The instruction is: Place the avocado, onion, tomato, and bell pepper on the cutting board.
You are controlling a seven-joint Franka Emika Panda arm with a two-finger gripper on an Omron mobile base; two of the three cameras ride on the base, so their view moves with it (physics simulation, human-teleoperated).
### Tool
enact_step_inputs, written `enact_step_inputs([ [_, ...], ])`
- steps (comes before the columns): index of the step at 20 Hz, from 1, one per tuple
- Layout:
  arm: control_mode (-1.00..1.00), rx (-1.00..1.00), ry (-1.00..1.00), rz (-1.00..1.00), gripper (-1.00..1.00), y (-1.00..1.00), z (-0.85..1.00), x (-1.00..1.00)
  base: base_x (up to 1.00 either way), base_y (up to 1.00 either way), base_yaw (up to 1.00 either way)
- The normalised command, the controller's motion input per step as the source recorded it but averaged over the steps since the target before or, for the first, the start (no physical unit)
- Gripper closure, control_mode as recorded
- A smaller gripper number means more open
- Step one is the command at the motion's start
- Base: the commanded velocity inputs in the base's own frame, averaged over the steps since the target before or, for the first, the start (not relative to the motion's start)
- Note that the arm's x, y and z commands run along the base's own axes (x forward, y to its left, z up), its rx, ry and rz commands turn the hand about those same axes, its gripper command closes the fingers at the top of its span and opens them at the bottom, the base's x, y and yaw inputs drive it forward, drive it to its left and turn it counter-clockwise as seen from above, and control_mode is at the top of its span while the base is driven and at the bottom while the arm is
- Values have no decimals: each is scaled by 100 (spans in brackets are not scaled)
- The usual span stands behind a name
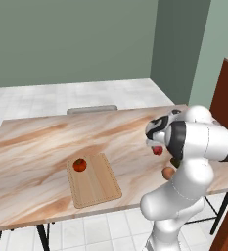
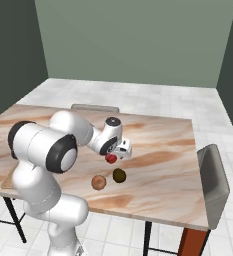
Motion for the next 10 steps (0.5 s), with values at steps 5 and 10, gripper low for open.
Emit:
enact_step_inputs([
  [5,-100,0,0,-1,-100,4,-14,4,0,0,0],
  [10,-100,0,0,-1,-100,6,-15,7,0,0,0],
])
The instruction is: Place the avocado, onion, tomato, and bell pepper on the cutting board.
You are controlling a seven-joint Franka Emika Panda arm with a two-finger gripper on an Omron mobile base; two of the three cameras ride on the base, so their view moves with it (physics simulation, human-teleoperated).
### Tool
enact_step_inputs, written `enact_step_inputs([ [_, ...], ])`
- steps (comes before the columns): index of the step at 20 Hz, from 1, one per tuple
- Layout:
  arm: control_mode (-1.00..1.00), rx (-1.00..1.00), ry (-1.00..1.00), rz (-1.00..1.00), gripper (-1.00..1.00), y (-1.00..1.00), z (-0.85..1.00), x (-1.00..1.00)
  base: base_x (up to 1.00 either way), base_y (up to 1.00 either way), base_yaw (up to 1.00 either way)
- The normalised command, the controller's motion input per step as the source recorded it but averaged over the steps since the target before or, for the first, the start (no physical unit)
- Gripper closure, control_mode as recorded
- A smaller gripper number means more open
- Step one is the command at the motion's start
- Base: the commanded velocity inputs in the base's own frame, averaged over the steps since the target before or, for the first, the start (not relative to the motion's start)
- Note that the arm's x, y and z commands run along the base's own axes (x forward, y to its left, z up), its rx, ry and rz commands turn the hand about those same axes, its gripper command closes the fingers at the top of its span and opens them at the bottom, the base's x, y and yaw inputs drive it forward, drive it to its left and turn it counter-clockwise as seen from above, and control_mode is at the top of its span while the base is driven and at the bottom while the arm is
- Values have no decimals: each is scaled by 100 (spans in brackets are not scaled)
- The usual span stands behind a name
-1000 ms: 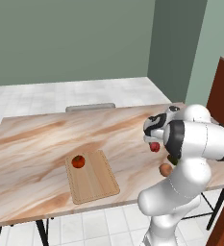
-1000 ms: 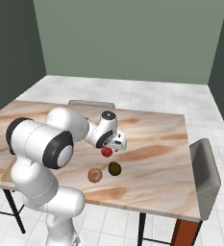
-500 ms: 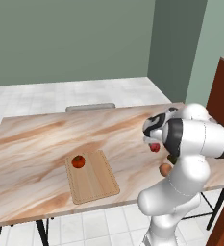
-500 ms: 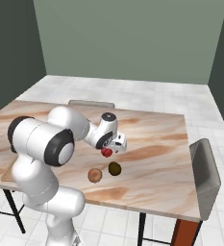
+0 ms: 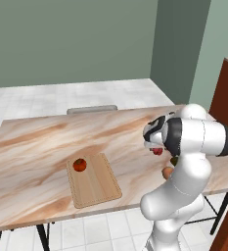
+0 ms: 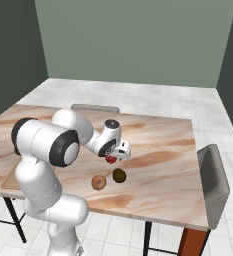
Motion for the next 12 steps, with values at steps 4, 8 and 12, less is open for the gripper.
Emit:
enact_step_inputs([
  [4,-100,0,0,-1,100,6,-17,9,0,0,0],
  [8,-100,0,0,-1,100,4,-8,8,0,0,0],
  [12,-100,0,0,0,100,2,0,2,0,0,0],
])
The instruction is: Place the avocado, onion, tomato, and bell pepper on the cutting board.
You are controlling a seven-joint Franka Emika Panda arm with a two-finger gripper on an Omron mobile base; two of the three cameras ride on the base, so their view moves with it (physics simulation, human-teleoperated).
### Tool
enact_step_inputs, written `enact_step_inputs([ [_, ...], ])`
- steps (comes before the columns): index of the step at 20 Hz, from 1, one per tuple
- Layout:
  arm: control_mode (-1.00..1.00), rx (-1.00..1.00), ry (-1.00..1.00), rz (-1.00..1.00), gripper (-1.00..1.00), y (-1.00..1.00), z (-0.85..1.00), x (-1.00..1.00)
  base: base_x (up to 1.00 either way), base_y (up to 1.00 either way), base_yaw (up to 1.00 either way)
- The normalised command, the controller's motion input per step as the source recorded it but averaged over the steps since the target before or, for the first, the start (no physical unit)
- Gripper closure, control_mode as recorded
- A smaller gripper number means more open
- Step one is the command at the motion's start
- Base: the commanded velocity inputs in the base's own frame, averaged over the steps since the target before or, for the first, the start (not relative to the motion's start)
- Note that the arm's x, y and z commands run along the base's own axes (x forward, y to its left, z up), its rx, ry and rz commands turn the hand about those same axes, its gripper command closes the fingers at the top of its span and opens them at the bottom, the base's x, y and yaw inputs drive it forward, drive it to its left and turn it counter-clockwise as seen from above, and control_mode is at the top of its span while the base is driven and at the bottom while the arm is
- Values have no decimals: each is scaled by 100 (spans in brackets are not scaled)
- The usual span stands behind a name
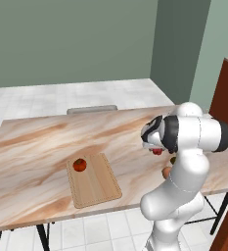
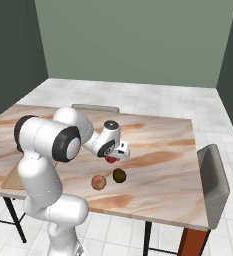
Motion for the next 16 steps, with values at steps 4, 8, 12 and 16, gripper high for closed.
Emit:
enact_step_inputs([
  [4,-100,1,0,0,100,0,24,0,0,0,0],
  [8,-100,0,0,0,100,8,44,0,0,0,0],
  [12,-100,0,3,0,100,21,53,0,0,0,0],
  [16,-100,0,9,0,100,34,46,0,0,0,0],
])
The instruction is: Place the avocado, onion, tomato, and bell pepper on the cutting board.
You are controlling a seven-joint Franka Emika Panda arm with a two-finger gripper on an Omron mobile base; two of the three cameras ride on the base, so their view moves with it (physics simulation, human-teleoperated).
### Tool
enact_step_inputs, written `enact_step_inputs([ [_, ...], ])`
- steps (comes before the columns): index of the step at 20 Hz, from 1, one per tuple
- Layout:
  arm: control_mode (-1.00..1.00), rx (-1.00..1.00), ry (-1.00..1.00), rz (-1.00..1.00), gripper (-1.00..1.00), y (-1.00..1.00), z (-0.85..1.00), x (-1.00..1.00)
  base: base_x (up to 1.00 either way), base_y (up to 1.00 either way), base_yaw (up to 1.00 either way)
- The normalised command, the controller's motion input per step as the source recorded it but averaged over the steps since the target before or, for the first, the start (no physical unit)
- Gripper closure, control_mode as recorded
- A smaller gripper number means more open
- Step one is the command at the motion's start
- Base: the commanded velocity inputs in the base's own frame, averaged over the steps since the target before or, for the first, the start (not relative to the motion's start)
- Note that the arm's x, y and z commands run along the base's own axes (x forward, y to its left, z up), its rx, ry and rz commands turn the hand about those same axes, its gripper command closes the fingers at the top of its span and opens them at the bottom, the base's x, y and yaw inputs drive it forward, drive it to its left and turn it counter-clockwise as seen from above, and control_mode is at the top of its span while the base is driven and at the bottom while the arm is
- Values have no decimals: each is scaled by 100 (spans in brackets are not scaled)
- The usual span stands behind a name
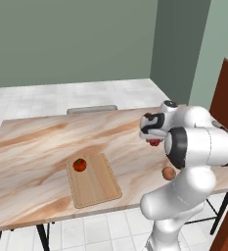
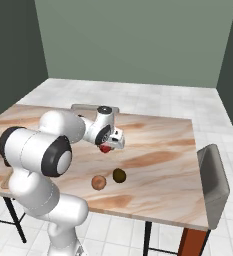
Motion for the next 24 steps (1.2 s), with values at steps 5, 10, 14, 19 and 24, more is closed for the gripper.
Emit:
enact_step_inputs([
  [5,-100,2,9,0,100,41,36,0,0,0,0],
  [10,-100,5,6,0,100,46,19,0,0,0,0],
  [14,-100,6,3,0,100,50,5,0,0,0,0],
  [19,-100,6,1,0,100,55,0,0,0,0,0],
  [24,-100,5,0,0,100,56,0,-2,0,0,0],
])
